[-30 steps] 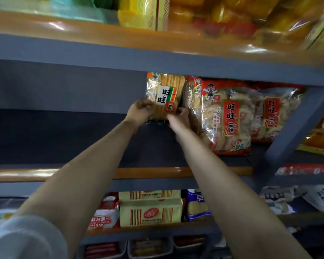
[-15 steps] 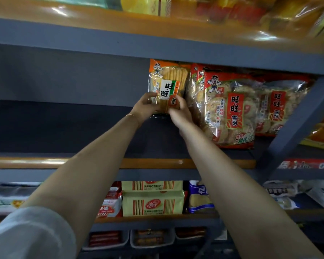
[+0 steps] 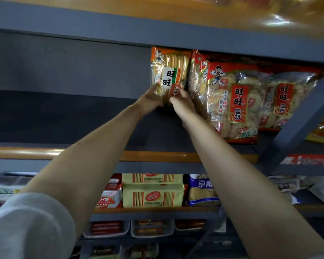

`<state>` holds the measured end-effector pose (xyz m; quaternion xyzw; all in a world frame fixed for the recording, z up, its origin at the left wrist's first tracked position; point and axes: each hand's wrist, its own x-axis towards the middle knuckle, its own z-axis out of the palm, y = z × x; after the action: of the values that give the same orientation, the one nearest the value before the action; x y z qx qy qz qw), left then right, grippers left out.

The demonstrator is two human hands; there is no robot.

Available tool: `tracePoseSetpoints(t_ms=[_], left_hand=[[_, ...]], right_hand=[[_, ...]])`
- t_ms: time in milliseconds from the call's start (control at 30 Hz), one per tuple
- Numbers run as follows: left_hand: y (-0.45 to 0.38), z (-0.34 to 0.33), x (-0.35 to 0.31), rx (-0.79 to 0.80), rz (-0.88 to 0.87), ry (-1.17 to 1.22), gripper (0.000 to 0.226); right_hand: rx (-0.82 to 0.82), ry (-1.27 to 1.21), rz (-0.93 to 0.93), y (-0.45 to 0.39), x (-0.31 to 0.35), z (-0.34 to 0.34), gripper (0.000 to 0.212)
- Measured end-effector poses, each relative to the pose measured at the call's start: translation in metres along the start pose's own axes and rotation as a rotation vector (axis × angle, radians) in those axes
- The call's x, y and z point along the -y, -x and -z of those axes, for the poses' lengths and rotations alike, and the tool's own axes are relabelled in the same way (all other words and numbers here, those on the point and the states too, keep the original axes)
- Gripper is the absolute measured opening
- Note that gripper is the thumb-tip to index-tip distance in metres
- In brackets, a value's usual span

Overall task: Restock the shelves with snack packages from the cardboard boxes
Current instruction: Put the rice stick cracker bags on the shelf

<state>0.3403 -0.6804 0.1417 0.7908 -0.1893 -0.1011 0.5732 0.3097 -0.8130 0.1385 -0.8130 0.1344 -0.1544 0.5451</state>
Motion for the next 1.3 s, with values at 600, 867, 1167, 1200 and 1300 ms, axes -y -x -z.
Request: tracePoseSetpoints(t_ms=[600,867,1167,1200,1300], left_hand=[[0.329,0.211,0.110,-0.692,0.139,0.285,0.020],[0.506,0.298,0.281,-0.981,0.798,0.309,0.016],[0.583,0.328,0.360,-1.108,0.958,0.384,0.026],[0.586,0.328,0.365,-1.106,0.960,0.396,0.028],[0.593,0.325,0.372,-1.096,0.953,0.409,0.026]], right_hand=[[0.718,-0.410,-0.027,0.250,0.084,-0.216,0.025],[1.001,0.031,-0.359,0.369,-0.009,-0.420,0.018],[0.971,0.059,-0.738,0.419,-0.059,-0.578,0.038],[0.956,0.061,-0.800,0.420,-0.062,-0.592,0.039],[0.883,0.132,-0.895,0.425,-0.075,-0.625,0.051]])
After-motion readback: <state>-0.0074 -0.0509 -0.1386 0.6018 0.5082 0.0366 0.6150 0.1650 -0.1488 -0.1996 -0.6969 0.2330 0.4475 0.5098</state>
